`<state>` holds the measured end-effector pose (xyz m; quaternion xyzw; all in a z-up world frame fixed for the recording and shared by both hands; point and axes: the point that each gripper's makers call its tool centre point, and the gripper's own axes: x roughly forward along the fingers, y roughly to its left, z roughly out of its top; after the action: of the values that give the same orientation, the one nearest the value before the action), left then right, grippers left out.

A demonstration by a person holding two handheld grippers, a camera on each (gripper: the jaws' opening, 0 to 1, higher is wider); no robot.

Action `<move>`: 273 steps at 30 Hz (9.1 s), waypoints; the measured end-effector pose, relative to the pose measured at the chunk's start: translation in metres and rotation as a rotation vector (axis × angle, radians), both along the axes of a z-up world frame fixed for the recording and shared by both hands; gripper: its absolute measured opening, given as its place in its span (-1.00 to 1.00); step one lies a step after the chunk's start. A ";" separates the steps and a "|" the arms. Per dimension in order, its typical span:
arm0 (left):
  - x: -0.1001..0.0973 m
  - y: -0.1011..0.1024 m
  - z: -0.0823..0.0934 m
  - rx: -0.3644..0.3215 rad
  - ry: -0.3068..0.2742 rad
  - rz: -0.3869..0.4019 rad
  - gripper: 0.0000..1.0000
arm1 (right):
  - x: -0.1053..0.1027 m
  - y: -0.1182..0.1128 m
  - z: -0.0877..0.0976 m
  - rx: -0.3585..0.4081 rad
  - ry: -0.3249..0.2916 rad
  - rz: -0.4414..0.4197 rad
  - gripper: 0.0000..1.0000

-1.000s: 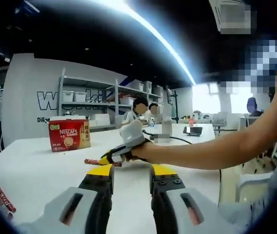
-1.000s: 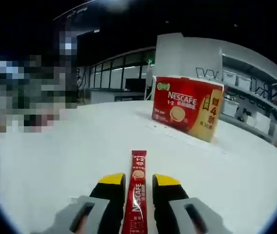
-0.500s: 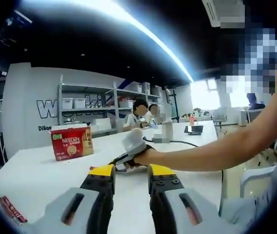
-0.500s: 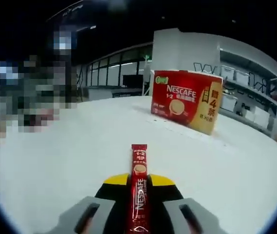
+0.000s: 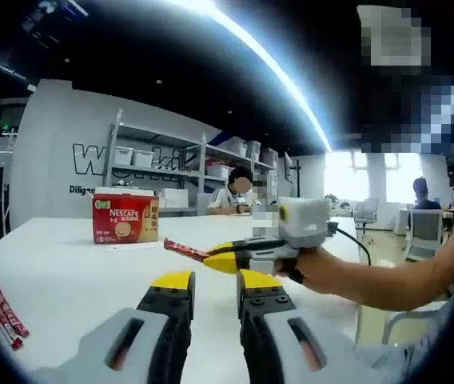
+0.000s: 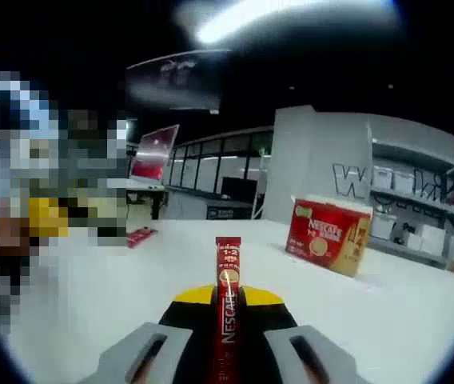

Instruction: Tear open the coffee pouch, take out the coffee, and pour the coffee from the pouch into the cup

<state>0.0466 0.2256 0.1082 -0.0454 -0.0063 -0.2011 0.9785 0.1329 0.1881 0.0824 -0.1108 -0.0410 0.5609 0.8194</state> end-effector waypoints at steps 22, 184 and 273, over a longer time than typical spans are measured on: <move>-0.058 -0.040 0.067 -0.504 0.034 -0.369 -0.73 | -0.169 -0.027 0.076 0.166 -0.362 -0.096 -0.76; -0.073 -0.069 0.027 -0.076 0.029 -0.517 -0.82 | -0.156 -0.032 0.089 0.276 0.247 0.502 -0.72; -0.125 -0.069 0.086 -0.260 -0.190 -0.712 -0.78 | -0.215 -0.045 0.113 0.257 0.252 0.596 -0.95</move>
<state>-0.0786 0.1565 0.1947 -0.1495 -0.1061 -0.5289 0.8287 -0.0822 0.1434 0.1954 0.0803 -0.0404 0.7752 0.6253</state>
